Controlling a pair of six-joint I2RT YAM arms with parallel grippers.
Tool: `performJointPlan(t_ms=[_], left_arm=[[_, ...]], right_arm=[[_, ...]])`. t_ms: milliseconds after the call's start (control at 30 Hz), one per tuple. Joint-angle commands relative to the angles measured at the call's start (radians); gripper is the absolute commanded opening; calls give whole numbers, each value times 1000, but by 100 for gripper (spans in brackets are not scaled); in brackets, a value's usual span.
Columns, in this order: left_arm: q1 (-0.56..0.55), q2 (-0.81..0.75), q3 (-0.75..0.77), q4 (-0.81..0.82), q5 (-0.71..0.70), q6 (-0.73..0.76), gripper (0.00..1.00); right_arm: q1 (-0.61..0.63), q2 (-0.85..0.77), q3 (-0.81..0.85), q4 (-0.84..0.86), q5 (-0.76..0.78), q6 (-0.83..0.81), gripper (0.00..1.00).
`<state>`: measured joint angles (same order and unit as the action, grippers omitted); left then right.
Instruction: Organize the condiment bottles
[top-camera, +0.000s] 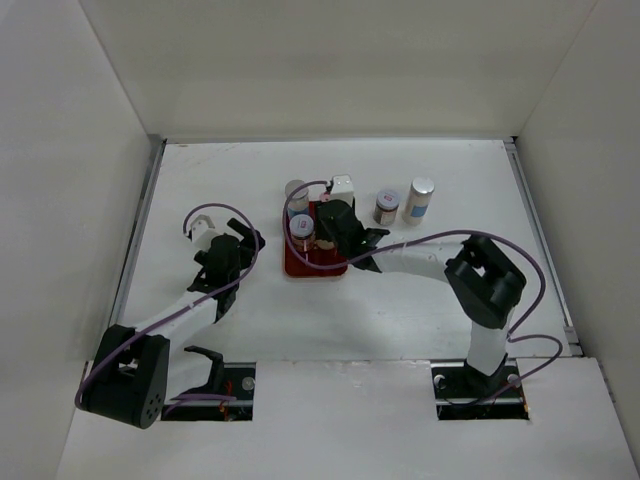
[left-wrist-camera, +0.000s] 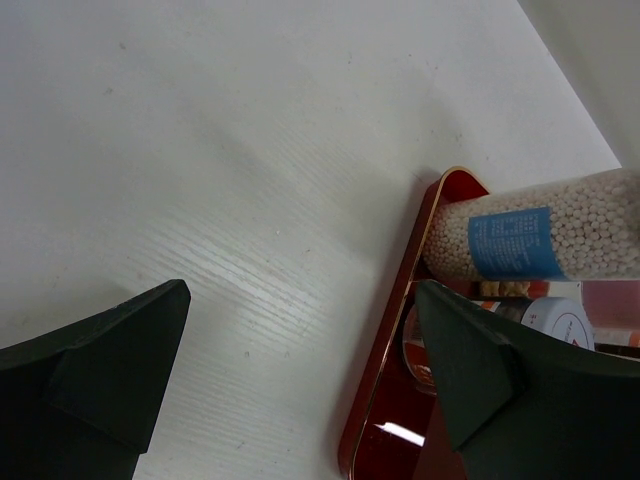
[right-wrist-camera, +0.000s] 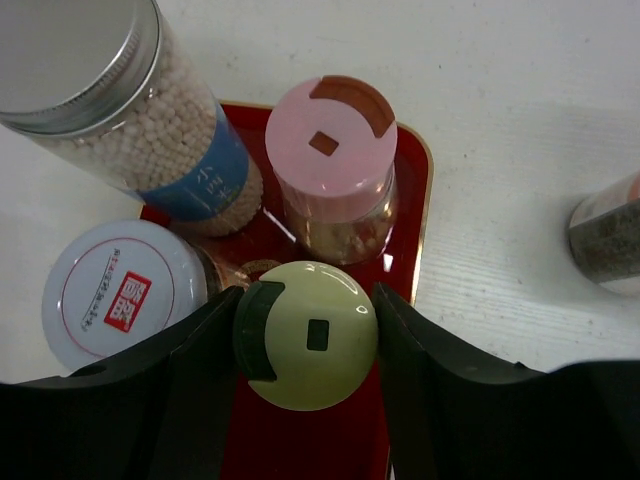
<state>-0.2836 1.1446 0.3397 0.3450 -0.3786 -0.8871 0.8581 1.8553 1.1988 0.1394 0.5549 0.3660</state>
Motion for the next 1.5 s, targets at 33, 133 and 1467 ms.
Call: performJointPlan(t_ms=[33, 133, 1467], left_arm=[[11, -3, -2, 40, 13, -7, 100], [7, -11, -4, 46, 6, -7, 100], [8, -3, -4, 54, 12, -9, 100]], right_arm=[[3, -4, 61, 51, 8, -2, 66], [3, -47, 42, 45, 23, -9, 79], [-318, -62, -37, 69, 60, 7, 51]])
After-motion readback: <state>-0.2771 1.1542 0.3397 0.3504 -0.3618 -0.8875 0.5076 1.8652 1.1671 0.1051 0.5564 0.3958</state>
